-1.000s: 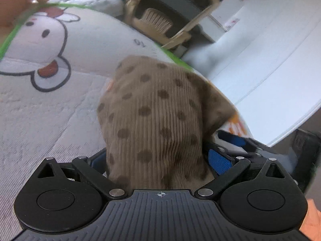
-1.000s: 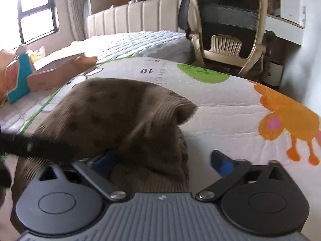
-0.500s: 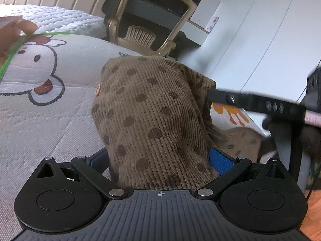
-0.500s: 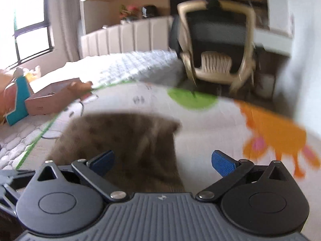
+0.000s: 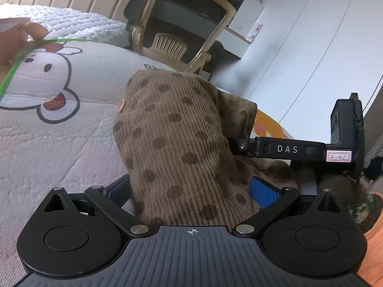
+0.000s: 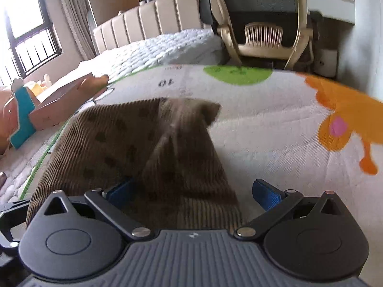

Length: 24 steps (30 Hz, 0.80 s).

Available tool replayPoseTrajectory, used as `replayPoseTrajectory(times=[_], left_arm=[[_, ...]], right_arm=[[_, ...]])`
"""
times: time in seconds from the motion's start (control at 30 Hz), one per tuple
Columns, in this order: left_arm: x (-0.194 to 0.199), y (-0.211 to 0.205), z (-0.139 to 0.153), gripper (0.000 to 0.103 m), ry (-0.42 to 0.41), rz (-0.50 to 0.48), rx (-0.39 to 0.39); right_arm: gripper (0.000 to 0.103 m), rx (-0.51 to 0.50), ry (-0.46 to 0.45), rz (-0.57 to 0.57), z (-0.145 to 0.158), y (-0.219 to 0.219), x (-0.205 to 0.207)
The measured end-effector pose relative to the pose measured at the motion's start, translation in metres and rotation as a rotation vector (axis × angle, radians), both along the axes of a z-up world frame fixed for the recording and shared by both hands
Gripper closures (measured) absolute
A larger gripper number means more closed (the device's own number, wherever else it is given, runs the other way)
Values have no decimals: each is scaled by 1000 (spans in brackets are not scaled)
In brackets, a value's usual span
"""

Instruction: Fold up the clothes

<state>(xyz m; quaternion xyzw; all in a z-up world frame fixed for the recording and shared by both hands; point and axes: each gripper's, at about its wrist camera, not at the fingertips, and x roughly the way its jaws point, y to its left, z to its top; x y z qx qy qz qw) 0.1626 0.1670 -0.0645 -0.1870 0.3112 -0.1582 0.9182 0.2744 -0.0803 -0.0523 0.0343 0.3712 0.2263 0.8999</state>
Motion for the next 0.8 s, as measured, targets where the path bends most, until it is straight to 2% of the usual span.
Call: replayPoseTrajectory(times=[0.17, 0.3, 0.4, 0.47, 0.53, 0.57, 0.63, 0.7, 0.8], left_arm=[[2, 5, 0, 0, 7, -3, -33], [2, 6, 1, 0, 8, -4, -43], [4, 10, 4, 0, 19, 3, -66], [4, 15, 14, 0, 24, 52, -70], [-4, 19, 38, 0, -72, 102, -61], [-8, 18, 54, 0, -144, 101, -44], [-10, 9, 83, 0, -251, 35, -7], [-3, -6, 102, 0, -297, -67, 27], [39, -34, 96, 0, -173, -149, 96]], right_arm=[[0, -27, -5, -1, 4, 1, -3], [0, -94, -5, 11, 19, -3, -26], [0, -146, -93, 43, 17, -7, -62], [0, -184, -169, 53, 9, -7, -80], [0, -167, -214, 42, 2, -10, -88], [0, -147, -201, 40, 2, -12, -86], [0, -109, -165, 42, 1, -16, -80], [0, -72, -137, 39, -1, -21, -76], [0, -45, -125, 46, 0, -26, -74]])
